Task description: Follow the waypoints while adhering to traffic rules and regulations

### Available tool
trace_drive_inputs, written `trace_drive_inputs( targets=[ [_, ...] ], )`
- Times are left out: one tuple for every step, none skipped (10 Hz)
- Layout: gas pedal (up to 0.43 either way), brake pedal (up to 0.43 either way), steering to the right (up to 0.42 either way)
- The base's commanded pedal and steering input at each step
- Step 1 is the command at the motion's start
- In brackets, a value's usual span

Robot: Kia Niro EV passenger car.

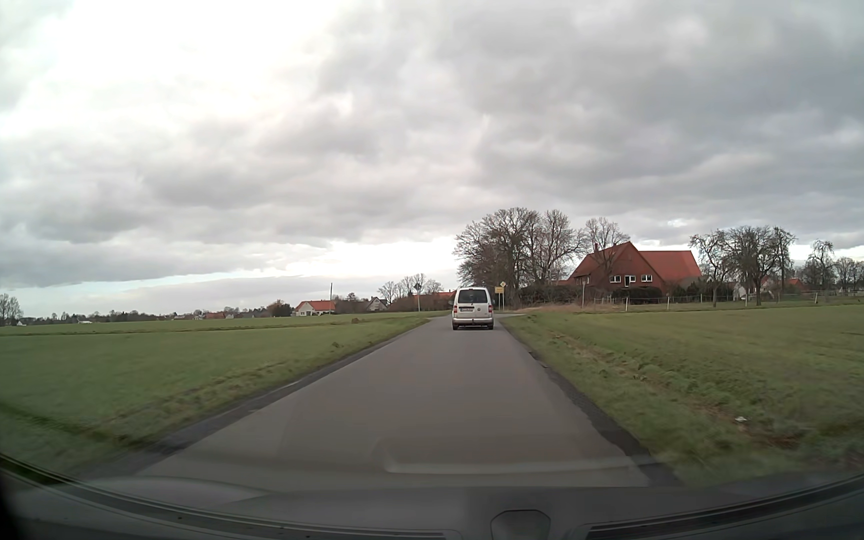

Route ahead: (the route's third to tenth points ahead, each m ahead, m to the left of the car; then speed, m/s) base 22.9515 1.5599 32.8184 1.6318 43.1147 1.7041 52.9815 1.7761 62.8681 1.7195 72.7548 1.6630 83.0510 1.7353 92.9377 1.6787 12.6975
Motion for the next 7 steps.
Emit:
trace_drive_inputs(
  targets=[
    [0.098,0.0,0.0],
    [0.098,0.0,0.0],
    [0.098,0.0,0.0],
    [0.098,0.0,0.0],
    [0.11,0.0,0.0],
    [0.11,0.0,0.0],
    [0.11,0.0,0.0]
  ],
)
